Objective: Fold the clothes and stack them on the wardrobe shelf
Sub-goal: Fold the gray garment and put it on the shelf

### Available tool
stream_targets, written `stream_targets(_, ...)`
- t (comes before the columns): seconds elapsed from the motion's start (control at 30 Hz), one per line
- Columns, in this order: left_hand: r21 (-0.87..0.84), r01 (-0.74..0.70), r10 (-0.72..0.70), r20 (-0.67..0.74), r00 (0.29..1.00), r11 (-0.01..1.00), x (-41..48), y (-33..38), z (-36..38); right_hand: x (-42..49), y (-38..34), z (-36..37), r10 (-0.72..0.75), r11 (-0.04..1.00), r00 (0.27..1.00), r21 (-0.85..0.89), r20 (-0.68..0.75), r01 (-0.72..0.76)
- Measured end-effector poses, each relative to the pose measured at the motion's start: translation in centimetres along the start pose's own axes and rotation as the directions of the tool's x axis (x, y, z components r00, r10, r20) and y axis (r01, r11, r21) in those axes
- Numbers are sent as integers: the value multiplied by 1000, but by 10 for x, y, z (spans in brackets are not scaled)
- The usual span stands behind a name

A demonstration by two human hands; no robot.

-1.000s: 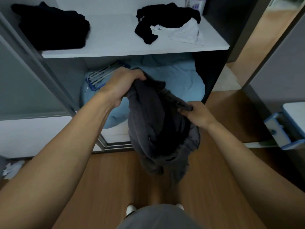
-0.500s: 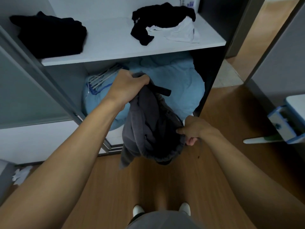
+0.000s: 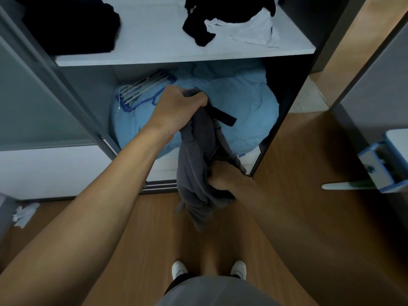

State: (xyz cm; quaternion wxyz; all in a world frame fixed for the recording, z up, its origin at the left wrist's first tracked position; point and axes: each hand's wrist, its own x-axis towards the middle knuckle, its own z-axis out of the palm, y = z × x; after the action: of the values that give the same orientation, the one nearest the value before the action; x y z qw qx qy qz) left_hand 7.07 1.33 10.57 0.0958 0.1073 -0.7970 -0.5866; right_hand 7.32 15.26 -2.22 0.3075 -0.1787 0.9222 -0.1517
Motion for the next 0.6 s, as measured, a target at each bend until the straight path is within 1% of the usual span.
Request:
stream_targets(0.03, -2, 2, -2, -4, 1000, 1000, 1, 0, 0, -3, 0, -1, 15, 996, 998, -86, 59, -10)
stream_targets(0.07, 3, 4, -4, -3, 1000, 1000, 1, 0, 0, -6, 2, -4, 32, 992, 996, -126, 81, -21)
stream_targets(0.1, 8, 6, -6, -1, 1000, 1000, 2, -1, 1, -9, 7, -9, 41, 991, 997, -126, 62, -33)
stream_targets(0.17, 21, 9, -9, -6, 1000, 1000, 3, -2, 2, -14, 26, -15, 68, 996, 996, -46, -58, -71)
stream_targets(0.23, 27, 10, -10, -5, 1000, 1000, 4, -3, 2, -17, 46, -19, 181, 984, 961, 30, -211, -178)
stream_targets(0.3, 17, 8, -8, 12, 1000, 1000, 4, -4, 2, -16, 65, -19, 291, 957, 863, 130, -413, -261)
stream_targets(0.33, 16, 4, -4, 15, 1000, 1000, 4, -3, 3, -13, 76, -15, 330, 944, 821, 191, -467, -271)
stream_targets(0.37, 16, 0, 0, 14, 1000, 1000, 4, -3, 4, -10, 83, -9, 349, 935, 829, 220, -437, -278)
stream_targets(0.4, 15, 0, 0, 9, 1000, 1000, 5, -2, 4, -6, 90, -1, 353, 929, 857, 247, -374, -275)
stream_targets(0.47, 2, 7, -7, 1, 1000, 1000, 7, -1, 4, 5, 99, 14, 389, 919, 885, 173, -255, -354)
stream_targets(0.5, 4, 7, -8, 2, 1000, 1000, 8, -2, 3, 4, 99, 20, 114, 944, 993, 307, 28, -117)
stream_targets(0.53, 13, 5, -5, 2, 1000, 1000, 10, -3, 2, 8, 105, 31, -87, 912, 993, 408, 82, 47)
stream_targets(0.57, 33, 2, -2, -2, 1000, 999, 10, -6, -2, 8, 109, 33, -324, 732, 944, 618, -57, 288)
stream_targets(0.6, 64, 5, -4, -20, 1000, 998, 12, -10, -8, 9, 107, 31, 30, 714, 1000, 700, -7, -16)
